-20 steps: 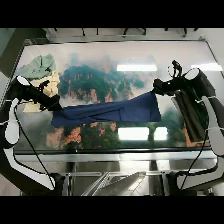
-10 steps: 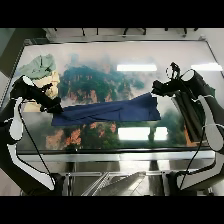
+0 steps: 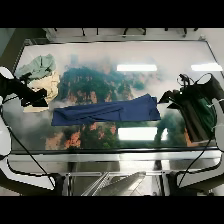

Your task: Fold the shirts.

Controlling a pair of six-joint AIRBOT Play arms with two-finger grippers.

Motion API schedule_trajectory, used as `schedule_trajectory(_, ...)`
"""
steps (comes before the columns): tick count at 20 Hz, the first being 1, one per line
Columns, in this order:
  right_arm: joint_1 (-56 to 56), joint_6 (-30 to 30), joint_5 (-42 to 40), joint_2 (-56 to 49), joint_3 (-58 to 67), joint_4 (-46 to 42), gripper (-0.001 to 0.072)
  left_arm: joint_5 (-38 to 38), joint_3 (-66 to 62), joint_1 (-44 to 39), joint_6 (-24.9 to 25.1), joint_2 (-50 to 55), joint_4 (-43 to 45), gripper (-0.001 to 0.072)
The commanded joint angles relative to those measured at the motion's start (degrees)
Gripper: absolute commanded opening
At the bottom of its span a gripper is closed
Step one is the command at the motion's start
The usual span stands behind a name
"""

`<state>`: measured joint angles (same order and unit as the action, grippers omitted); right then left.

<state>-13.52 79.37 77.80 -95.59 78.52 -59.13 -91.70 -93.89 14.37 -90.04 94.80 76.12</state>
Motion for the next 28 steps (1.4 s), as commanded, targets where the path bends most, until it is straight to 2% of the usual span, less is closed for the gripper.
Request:
schedule_trajectory(1, -1.25, -5.29, 1.18, -4.11, -2.75, 4.92, 0.07, 0.28, -0.04, -0.79, 1.11, -5.6, -2.43, 0.0016)
schedule_trajectory(5, -1.01, -10.32, -2.38, -9.27, -2.73, 15.63, 0.0699, -0.52, -0.04, -3.82, 1.11, -8.74, -4.17, 0.0017)
schedule_trajectory(11, 4.42, -16.02, -2.49, -12.0, -2.73, 25.33, 0.0699, -0.09, 1.22, -9.51, 1.22, -9.2, -4.13, 0.0017)
schedule_trajectory(12, 5.31, -15.93, -3.37, -12.0, -2.73, 25.9, 0.0658, 0.26, 1.92, -10.56, 1.25, -9.2, -4.13, 0.0017)
schedule_trajectory(13, 5.95, -15.56, -4.04, -11.98, -2.73, 25.86, 0.0379, 0.46, 2.86, -11.54, 1.22, -9.2, -4.13, 0.0017)
schedule_trajectory(14, 5.99, -15.69, -3.63, -11.91, -2.73, 25.83, 0.003, 0.44, 3.93, -12.48, 1.22, -9.2, -4.13, 0.0017)
schedule_trajectory(16, 4.87, -15.54, 0.26, -10.38, -2.73, 25.24, 0.0025, 0.5, 6.05, -14.56, 1.29, -9.2, -4.13, 0.0017)
schedule_trajectory(18, 2.99, -13.66, 4.46, -6.03, -2.73, 20.22, 0.0025, 2.05, 7.37, -17.05, 1.25, -9.2, -4.22, 0.0017)
schedule_trajectory(20, 1.92, -7.67, 7.17, 1.64, -2.73, 9.51, 0.0025, 7.87, 8.9, -21.73, 0.94, -9.2, -4.39, 0.0017)
schedule_trajectory(22, 2.12, -2.08, 7.78, 10.05, -2.73, 3.34, 0.0025, 17.59, 11.76, -28.09, 0.79, -9.01, -7.02, 0.0017)
schedule_trajectory(25, 2.99, 4.11, 8.9, 20.65, -2.27, 4.22, 0.0025, 27.12, 11.72, -37.2, -0.26, -4.0, -15.02, 0.0017)
schedule_trajectory(28, 5.4, 8.61, 11.52, 27.06, -0.52, 4.24, 0.0025, 30.97, 5.11, -45.16, -0.2, 4.81, -19.23, 0.0016)
